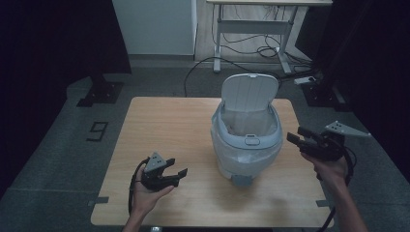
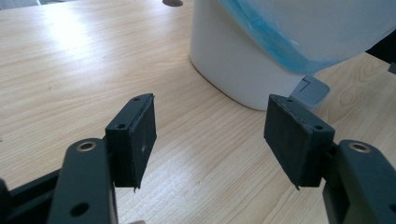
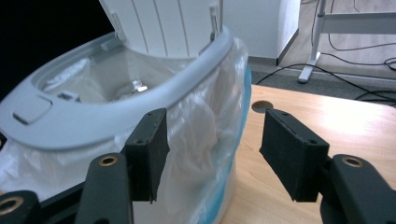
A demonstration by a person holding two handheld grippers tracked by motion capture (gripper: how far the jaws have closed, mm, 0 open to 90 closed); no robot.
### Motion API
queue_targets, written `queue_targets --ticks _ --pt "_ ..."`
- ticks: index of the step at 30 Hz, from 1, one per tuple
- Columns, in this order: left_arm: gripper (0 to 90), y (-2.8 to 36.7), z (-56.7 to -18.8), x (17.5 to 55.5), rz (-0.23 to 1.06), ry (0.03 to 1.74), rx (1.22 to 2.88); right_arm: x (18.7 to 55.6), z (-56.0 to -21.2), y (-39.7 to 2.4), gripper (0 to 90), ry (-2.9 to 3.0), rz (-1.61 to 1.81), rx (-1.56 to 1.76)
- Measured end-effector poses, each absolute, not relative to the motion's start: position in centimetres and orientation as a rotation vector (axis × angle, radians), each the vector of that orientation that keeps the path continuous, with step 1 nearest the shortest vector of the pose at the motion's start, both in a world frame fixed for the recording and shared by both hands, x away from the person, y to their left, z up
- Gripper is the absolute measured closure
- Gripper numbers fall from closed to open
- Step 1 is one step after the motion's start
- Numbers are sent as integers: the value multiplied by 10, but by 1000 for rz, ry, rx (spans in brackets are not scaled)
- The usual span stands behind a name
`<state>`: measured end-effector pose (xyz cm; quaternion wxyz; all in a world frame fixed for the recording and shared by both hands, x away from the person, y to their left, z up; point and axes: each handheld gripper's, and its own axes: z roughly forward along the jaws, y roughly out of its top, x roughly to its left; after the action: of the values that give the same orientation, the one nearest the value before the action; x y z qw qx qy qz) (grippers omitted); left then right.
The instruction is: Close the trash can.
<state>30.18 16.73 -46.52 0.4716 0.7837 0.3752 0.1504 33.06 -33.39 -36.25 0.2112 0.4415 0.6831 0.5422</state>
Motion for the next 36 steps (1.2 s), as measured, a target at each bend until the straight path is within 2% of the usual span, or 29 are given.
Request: queue_targets --ticks 14,36 --pt "344 168 -467 304 345 923 1921 351 -341 -316 408 1916 1505 1174" --pt "340 170 -470 306 327 927 1930 394 -330 -292 402 1959 1468 1146"
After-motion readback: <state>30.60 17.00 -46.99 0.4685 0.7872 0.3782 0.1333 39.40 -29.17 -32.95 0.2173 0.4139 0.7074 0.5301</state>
